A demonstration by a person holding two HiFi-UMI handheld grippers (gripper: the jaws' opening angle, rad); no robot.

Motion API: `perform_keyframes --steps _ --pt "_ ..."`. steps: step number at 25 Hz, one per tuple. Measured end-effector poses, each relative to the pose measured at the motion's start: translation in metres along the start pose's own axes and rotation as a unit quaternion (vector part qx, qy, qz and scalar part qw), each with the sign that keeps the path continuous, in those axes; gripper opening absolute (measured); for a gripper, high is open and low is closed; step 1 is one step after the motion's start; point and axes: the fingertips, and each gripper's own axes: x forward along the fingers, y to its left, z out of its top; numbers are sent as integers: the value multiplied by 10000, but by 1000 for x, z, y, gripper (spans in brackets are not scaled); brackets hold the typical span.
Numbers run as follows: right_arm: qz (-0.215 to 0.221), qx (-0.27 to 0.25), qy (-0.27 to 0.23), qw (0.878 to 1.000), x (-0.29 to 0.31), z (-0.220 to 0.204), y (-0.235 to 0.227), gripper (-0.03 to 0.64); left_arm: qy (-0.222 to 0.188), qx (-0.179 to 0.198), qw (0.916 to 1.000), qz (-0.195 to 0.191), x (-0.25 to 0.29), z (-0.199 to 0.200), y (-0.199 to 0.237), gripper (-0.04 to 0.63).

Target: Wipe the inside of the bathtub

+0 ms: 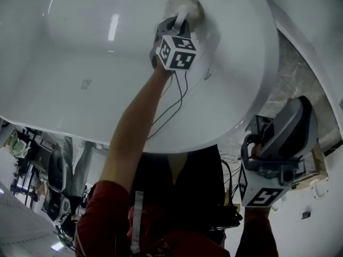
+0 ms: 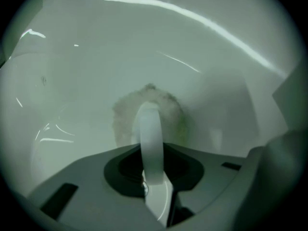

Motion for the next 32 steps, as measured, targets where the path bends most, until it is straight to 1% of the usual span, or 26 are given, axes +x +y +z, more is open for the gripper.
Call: perform_keyframes --steps 4,7,11,13,16,19,20,22,27,29,32 --pt "-120 -53 -25 9999 -8 20 5 12 -459 -2 9987 -234 -51 26 -10 92" --pt "-164 -112 -57 9998 -17 42 11 12 -885 27 9950 -453 -106 49 -21 92" --pt "-285 -198 -220 9992 -28 79 16 12 -1491 130 9859 -752 -188 84 -31 92" --pt "-386 -252 -301 9985 -38 101 14 12 -1710 205 9810 -890 -231 98 -39 92" --pt "-492 -286 -428 9975 -49 134 16 12 -1903 268 9745 -1158 -289 108 -54 92" --pt "-602 -355 -524 9962 -58 157 18 12 -2052 460 9670 -1438 -334 118 -67 92" --pt "-637 -376 -556 9957 -60 163 17 12 -2078 520 9651 -1506 -344 119 -72 92" --pt "-711 -403 -564 9951 -67 166 14 12 -2050 572 9640 -1595 -352 116 -81 92" --pt "-828 -406 -632 9937 -75 170 11 12 -1784 589 9659 -1784 -341 100 -101 92" --pt "-875 -402 -601 9935 -79 167 4 12 -1622 716 9664 -1860 -329 97 -114 92" --pt "-944 -344 -534 9935 -82 160 -4 12 -1326 978 9640 -2088 -311 86 -136 92"
